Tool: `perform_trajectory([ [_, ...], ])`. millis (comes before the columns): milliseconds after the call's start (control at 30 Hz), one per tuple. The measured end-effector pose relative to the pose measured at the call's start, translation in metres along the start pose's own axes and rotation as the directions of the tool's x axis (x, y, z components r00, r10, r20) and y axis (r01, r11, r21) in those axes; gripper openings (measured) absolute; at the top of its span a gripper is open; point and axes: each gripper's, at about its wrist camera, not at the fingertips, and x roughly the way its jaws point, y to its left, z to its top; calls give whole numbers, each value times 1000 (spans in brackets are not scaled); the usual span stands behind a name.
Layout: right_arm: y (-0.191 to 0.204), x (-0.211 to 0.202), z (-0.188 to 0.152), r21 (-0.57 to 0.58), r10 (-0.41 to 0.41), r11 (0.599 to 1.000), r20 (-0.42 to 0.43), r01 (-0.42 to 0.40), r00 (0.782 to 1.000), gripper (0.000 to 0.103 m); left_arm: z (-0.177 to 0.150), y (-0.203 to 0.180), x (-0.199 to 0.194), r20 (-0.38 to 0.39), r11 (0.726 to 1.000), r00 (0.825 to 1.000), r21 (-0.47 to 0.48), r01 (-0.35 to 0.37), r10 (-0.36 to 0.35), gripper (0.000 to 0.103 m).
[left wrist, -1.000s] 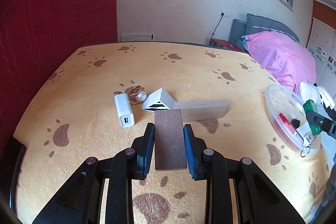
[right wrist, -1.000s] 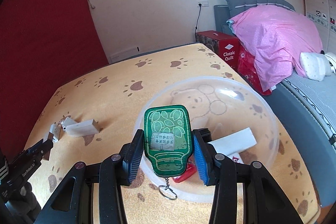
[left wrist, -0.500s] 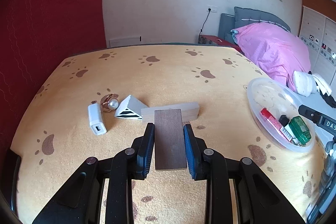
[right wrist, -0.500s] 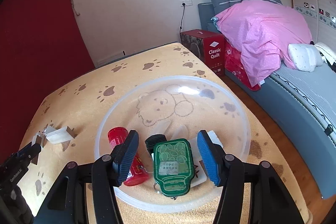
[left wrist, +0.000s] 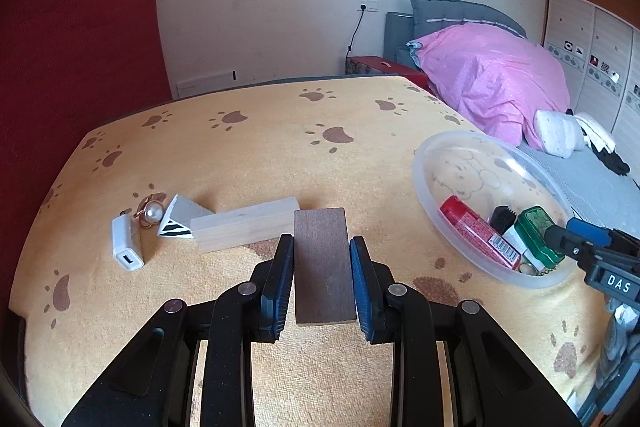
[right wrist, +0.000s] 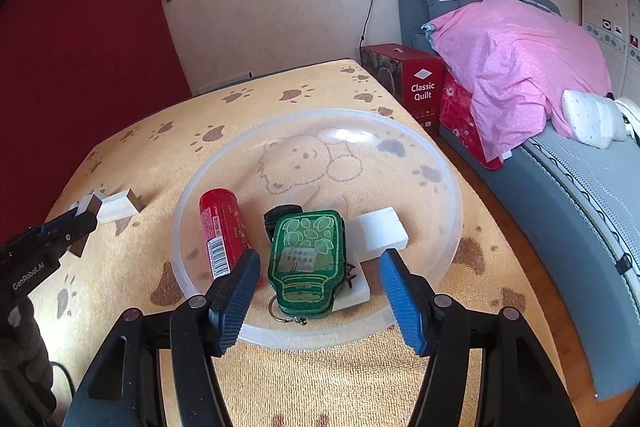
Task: Organize rigid objects
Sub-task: 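Carry the green keychain tag into the clear bowl and open the right gripper, then lower the brown wooden block into the clear bowl and open the left gripper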
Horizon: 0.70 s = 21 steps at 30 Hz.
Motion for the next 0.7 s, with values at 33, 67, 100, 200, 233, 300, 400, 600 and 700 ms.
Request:
perform_trajectory([
  [33, -1, -1, 0, 0, 1, 1000, -1, -1, 1000, 66, 1, -3, 0, 0, 1000, 1000, 5, 3, -3, 28],
  [67, -3, -2, 0, -2, 4, 1000, 1, -4, 1000, 66, 2, -6, 0, 0, 1000, 1000, 10, 6, -6, 28],
  [100, -4, -3, -1, -6, 3, 1000, 2, -3, 1000, 66, 2, -9, 0, 0, 1000, 1000, 14, 9, -9, 28],
  [200, -5, -5, -1, -31, -12, 999, 9, 12, 1000, 66, 4, -15, -1, -3, 1000, 1000, 22, 21, -21, 28],
  [233, -5, -4, -1, -42, -28, 999, 16, 28, 999, 66, 4, -18, 0, -5, 999, 1000, 25, 26, -26, 28],
  [300, -7, -5, -1, -48, -54, 997, 26, 55, 998, 66, 5, -23, 0, -8, 999, 999, 31, 35, -35, 28],
  [400, -12, -8, -1, -28, -10, 1000, 15, 11, 1000, 68, 6, -30, 1, -11, 998, 999, 40, 47, -46, 28],
  [600, -11, -14, -12, -80, 49, 995, -36, -52, 998, 73, 8, -44, 1, -18, 996, 998, 62, 68, -67, 28],
  [700, -9, -12, -15, -105, 20, 994, -35, -24, 999, 75, 8, -48, 3, -23, 995, 997, 64, 75, -74, 28],
])
